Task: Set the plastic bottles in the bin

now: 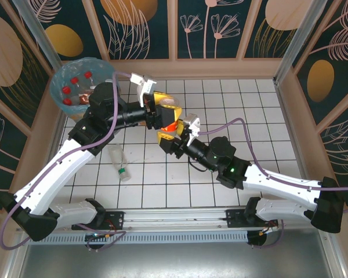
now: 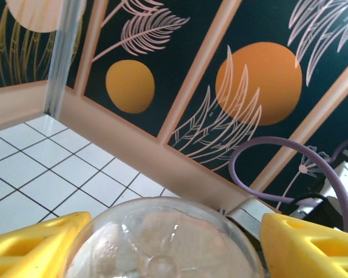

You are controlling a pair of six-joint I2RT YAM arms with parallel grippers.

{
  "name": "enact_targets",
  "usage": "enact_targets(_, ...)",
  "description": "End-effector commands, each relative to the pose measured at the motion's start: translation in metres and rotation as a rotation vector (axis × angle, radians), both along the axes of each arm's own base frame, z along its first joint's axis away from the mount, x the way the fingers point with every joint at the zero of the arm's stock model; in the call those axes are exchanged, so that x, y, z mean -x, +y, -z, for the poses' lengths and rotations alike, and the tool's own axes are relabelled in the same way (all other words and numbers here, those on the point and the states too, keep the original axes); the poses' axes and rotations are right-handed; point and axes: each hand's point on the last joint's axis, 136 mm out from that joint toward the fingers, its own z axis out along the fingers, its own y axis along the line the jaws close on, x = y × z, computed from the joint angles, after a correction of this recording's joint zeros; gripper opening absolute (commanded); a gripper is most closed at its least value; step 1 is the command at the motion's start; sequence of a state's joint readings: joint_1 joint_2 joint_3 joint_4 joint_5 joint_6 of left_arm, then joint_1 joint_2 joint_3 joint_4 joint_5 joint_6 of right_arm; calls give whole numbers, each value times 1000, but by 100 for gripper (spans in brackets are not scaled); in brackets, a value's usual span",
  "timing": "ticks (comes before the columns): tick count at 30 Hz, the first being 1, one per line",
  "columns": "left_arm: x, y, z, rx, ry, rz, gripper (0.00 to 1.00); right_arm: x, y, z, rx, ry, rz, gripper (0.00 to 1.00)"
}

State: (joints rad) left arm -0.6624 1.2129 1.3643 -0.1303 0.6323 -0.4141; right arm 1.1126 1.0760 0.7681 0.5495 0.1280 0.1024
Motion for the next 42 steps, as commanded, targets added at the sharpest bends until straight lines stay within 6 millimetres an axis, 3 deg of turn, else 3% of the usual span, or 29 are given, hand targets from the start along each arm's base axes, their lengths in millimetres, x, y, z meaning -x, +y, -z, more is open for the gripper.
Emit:
enact_targets(1,15,-2,-4,21,-18,69,66,4,-6,-29,-77,-47,-5,26)
enact_targets(3,13,2,-8,25,-35,39,57,4,-8,-28,-76,-44,0,26)
enact_targets(5,9,6,-14,34,-54,-5,51,5,-8,-27,-67,-53,-5,33)
enact_targets(8,-1,17,-26,52,-86,-107,40,7,-8,-28,-62,-65,-7,55)
enact_targets(10,-15,31,-33,50,-102,-230,40,3,-9,-29,-61,-62,19,72)
enact_targets(14,-41,71,-55,64,-132,-519,36,-2,-12,-28,-51,-63,54,91)
enact_targets(19,-68,139,-74,47,-158,-930,26,-8,-15,-21,-42,-46,93,97)
enact_targets(27,-80,226,-128,-95,-367,-1401,23,-14,-14,-13,-29,-23,120,98)
enact_targets(30,-94,256,-137,-121,-383,-1495,23,-16,-14,-11,-22,-17,130,98)
enact_targets(34,-121,289,-130,-187,-365,-1573,22,-19,-16,-10,-23,-1,148,99)
enact_targets(38,-161,314,-102,-230,-283,-1566,22,-24,-16,-6,-43,44,165,99)
enact_targets(42,-199,335,-66,-270,-160,-1552,22,-30,9,-1,-15,119,122,99)
